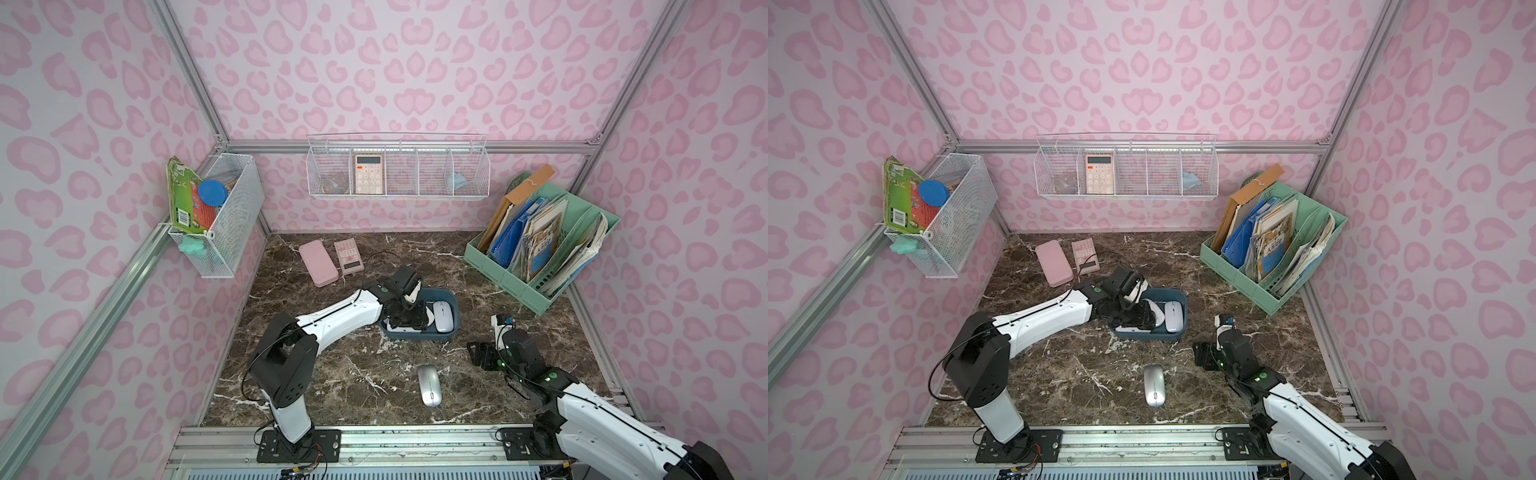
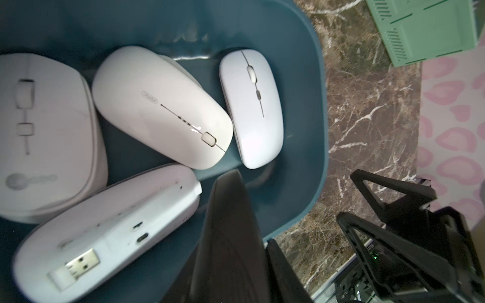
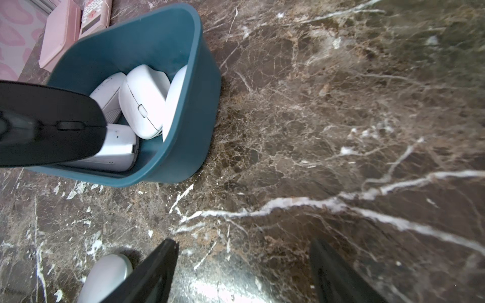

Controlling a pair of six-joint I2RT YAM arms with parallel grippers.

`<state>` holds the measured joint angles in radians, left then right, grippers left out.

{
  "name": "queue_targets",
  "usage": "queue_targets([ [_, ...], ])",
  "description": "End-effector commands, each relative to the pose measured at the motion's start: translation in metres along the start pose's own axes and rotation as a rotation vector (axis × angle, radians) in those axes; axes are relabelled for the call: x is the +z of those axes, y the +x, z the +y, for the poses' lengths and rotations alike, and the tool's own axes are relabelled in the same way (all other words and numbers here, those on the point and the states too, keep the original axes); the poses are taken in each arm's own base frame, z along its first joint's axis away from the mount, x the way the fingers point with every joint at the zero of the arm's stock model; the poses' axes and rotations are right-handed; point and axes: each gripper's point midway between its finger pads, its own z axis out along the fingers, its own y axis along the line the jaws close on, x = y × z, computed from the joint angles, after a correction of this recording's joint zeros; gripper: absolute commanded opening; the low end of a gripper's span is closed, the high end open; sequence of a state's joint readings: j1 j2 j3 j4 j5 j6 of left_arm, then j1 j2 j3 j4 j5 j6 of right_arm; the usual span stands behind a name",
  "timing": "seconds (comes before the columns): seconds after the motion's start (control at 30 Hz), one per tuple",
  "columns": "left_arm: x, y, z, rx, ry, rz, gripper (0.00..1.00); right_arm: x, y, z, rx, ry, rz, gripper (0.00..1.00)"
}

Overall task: Take out the mouse from the storage box
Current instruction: Pick up the mouse from the storage box, then place the mouse at the center of the board.

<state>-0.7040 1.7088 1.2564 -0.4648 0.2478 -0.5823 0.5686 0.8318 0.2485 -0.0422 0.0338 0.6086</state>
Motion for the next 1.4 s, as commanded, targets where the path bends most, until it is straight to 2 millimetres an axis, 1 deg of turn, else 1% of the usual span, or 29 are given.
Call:
queue_targets([
  [0.0,-0.019,-0.006,-0.002,-0.006,0.011,-0.085,0.37,0.000,-0.011,0.005,-0.002,-0.009,-0.033,0.82],
  [0.1,-0.036,0.002,0.000,-0.018,0.032,-0.127,0.37,0.002,-0.012,0.004,-0.002,0.001,-0.026,0.82],
  [0.2,-0.048,0.016,0.004,-0.053,0.073,-0.168,0.37,0.004,-0.012,0.005,0.000,-0.001,-0.023,0.82],
  [0.27,-0.052,0.027,0.006,-0.081,0.111,-0.192,0.37,0.004,-0.012,0.007,-0.001,-0.010,-0.021,0.82],
  [0.4,-0.059,0.051,0.009,-0.101,0.107,-0.235,0.37,0.005,-0.015,0.012,0.004,-0.028,-0.024,0.82],
  [0.53,-0.064,0.075,0.008,-0.119,0.120,-0.264,0.37,0.005,-0.018,0.016,0.001,-0.042,-0.023,0.82],
  [0.63,-0.062,0.092,0.016,-0.161,0.106,-0.276,0.37,0.005,-0.020,0.019,0.004,-0.047,-0.017,0.82],
  [0.73,-0.054,0.108,0.028,-0.203,0.093,-0.274,0.37,0.006,-0.020,0.020,0.012,-0.047,-0.011,0.82],
  [0.83,-0.046,0.119,0.039,-0.255,0.092,-0.273,0.37,0.005,-0.020,0.025,0.016,-0.055,-0.010,0.82],
  [0.97,-0.040,0.128,0.051,-0.307,0.084,-0.287,0.37,0.005,-0.020,0.033,0.013,-0.065,-0.007,0.82],
  [1.1,-0.033,0.139,0.068,-0.350,0.049,-0.288,0.37,0.007,-0.018,0.038,-0.005,-0.045,0.010,0.82],
  [1.2,-0.028,0.143,0.073,-0.374,0.064,-0.293,0.38,0.008,-0.019,0.039,-0.017,-0.030,0.019,0.82],
  [1.37,-0.017,0.152,0.081,-0.399,0.050,-0.270,0.40,0.006,-0.027,0.044,-0.023,-0.019,0.013,0.82],
])
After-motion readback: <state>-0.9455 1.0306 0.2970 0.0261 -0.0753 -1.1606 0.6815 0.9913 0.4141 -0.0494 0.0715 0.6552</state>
